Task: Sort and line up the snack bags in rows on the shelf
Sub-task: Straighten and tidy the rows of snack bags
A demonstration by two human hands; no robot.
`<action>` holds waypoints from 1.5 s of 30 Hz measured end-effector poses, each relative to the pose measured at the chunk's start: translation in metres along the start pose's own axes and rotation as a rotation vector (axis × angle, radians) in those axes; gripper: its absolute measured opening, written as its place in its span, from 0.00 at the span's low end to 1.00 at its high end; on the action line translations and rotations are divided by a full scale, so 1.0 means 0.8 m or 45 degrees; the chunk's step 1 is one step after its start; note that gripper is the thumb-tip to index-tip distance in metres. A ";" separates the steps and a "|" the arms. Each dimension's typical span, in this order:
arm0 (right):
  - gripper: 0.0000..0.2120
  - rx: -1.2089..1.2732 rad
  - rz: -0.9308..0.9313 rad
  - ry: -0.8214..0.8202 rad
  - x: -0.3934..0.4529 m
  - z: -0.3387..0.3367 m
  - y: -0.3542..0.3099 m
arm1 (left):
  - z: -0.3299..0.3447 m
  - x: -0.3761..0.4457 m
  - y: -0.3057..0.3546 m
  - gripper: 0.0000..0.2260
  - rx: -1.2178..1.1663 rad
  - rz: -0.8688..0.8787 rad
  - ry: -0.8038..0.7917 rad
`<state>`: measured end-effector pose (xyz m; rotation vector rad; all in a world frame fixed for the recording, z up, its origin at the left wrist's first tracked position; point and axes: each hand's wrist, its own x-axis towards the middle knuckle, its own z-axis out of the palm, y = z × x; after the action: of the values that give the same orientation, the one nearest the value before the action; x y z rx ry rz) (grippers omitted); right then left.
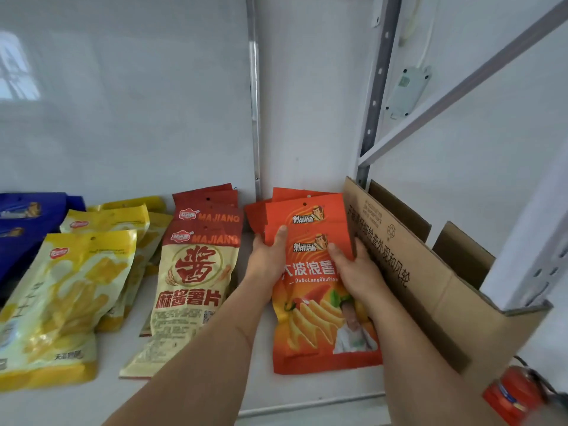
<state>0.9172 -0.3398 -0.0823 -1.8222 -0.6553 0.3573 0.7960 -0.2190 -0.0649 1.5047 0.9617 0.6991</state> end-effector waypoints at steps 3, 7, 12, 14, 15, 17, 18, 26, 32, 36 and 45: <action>0.37 -0.033 -0.029 -0.038 -0.001 0.000 -0.002 | 0.000 -0.017 -0.015 0.43 0.049 0.087 0.092; 0.29 0.010 -0.084 -0.080 -0.008 0.002 0.001 | -0.007 -0.029 -0.021 0.33 -0.011 0.033 0.068; 0.26 0.052 -0.078 -0.057 -0.006 0.001 0.003 | -0.006 -0.014 -0.008 0.17 0.074 0.021 0.096; 0.24 0.079 -0.061 -0.042 -0.003 -0.002 0.003 | 0.002 -0.007 -0.003 0.17 0.056 0.011 0.084; 0.24 0.095 -0.050 -0.036 -0.001 -0.002 0.002 | 0.006 -0.004 -0.001 0.18 0.045 0.004 0.078; 0.28 0.128 -0.020 -0.024 0.007 0.000 0.001 | 0.011 0.005 0.004 0.19 0.014 -0.010 0.057; 0.32 0.144 0.005 -0.007 0.011 0.001 -0.001 | 0.012 0.011 0.007 0.18 -0.008 -0.021 0.054; 0.42 0.001 0.040 -0.004 0.048 0.018 0.002 | 0.004 0.063 0.017 0.33 -0.118 -0.203 -0.005; 0.35 -0.054 0.040 -0.091 0.063 0.017 0.005 | 0.013 0.081 0.009 0.30 -0.067 -0.242 -0.140; 0.34 -0.117 0.053 -0.082 0.066 0.020 0.014 | 0.015 0.083 0.009 0.32 0.035 -0.182 -0.087; 0.42 -0.457 0.117 0.006 0.073 0.017 -0.022 | 0.004 0.066 0.037 0.37 0.471 -0.003 0.050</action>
<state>0.9519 -0.2905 -0.0665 -2.1994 -0.6652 0.3096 0.8295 -0.1746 -0.0410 1.8149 1.1690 0.5708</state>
